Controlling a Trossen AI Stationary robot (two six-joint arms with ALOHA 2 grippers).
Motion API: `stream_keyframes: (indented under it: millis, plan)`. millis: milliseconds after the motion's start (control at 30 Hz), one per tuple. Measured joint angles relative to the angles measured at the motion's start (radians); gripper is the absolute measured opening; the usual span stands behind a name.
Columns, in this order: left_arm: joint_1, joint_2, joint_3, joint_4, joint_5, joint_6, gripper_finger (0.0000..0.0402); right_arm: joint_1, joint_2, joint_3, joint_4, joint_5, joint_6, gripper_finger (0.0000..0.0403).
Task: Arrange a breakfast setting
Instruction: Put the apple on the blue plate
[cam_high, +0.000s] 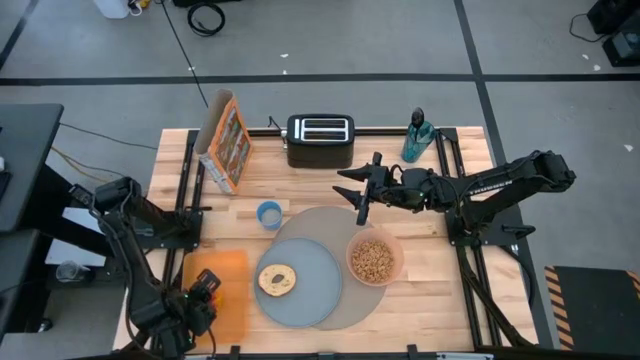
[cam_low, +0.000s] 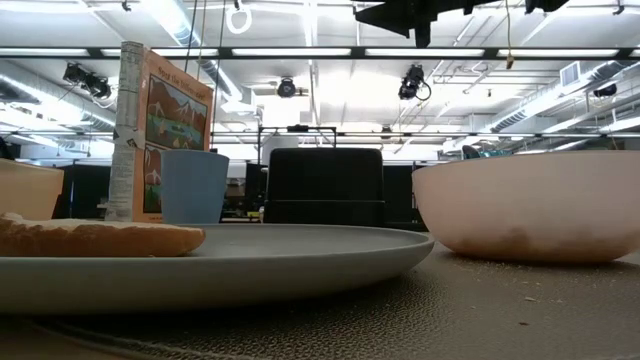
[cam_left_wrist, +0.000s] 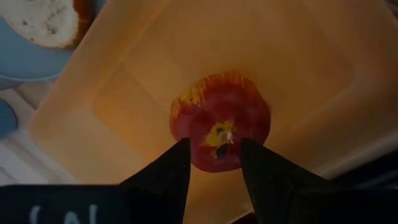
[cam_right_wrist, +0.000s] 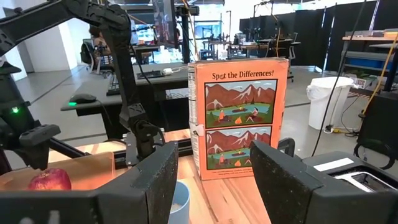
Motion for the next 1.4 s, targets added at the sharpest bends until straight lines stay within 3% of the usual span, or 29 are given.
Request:
stream_keyframes:
  millis: [233,867,1400]
  plan:
    - [0.000,0.000,-0.056,0.028,0.053,-0.008,0.0144,0.002,0.000,0.000,0.000,0.000,0.000,0.0208]
    - [0.001,0.000,-0.061,0.071,0.040,-0.004,0.0139,0.002,0.000,0.000,0.000,0.000,0.001,0.0208]
    - [0.002,0.000,-0.061,0.098,0.036,-0.009,0.0031,0.002,0.000,0.000,0.000,0.000,0.002,0.0208]
